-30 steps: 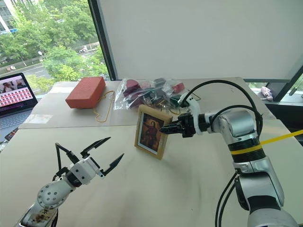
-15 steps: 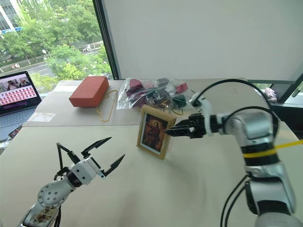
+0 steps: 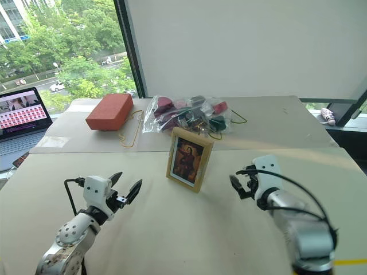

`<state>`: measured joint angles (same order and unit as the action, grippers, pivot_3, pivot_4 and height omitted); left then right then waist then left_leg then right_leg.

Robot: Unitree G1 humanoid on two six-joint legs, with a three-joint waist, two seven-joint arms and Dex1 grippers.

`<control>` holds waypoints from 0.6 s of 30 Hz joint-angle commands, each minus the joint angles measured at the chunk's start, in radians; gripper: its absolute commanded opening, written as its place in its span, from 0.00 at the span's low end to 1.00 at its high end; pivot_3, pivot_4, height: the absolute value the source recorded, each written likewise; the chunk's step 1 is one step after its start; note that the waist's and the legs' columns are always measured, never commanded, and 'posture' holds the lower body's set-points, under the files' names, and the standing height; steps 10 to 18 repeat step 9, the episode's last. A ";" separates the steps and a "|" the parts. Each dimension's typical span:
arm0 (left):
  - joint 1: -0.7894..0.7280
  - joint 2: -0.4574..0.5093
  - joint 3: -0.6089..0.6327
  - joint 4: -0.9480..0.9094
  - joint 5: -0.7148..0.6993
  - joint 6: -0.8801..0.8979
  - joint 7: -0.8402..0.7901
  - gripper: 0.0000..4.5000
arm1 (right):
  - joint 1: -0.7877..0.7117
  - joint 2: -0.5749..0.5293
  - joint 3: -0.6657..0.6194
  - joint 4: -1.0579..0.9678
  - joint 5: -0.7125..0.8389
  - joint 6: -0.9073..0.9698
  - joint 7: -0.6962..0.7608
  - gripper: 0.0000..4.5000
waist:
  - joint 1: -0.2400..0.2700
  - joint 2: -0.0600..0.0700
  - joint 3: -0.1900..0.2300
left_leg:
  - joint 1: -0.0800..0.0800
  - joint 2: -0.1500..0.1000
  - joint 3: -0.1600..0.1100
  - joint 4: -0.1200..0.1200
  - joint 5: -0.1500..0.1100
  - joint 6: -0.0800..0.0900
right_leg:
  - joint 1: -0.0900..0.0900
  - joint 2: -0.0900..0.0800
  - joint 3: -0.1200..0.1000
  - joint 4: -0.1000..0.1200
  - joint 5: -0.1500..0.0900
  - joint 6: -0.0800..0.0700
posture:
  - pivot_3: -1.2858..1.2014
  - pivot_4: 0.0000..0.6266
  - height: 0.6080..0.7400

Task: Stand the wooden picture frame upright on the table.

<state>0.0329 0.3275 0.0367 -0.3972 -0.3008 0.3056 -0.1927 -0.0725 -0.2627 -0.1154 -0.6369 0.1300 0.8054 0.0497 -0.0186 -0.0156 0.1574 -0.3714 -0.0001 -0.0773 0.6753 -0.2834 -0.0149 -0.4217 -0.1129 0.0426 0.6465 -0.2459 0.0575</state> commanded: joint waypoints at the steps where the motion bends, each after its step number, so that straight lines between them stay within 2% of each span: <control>1: -0.026 -0.024 0.018 0.024 0.042 -0.003 0.038 0.87 | 0.068 0.082 0.073 0.032 -0.087 -0.251 -0.079 1.00 | -0.001 0.000 0.000 | 0.000 0.000 0.000 0.000 0.000 0.000 | 0.000 0.000 0.000 0.000 0.000 0.000 | 0.52 0.24 1.00; 7: -0.072 -0.057 0.038 0.083 0.063 -0.017 0.053 0.87 | 0.103 0.124 0.105 0.155 -0.151 -0.419 -0.099 1.00 | -0.009 0.000 0.000 | 0.001 0.000 0.000 -0.001 0.000 0.000 | 0.001 0.000 0.000 0.000 0.000 0.000 | 0.52 0.24 1.00; 18: -0.075 -0.062 0.038 0.085 0.069 -0.018 0.052 0.87 | 0.104 0.127 0.094 0.169 -0.147 -0.432 -0.094 1.00 | -0.009 0.000 0.000 | 0.001 0.000 0.000 -0.001 0.000 0.000 | 0.001 0.000 0.000 0.000 0.000 0.000 | 0.52 0.24 1.00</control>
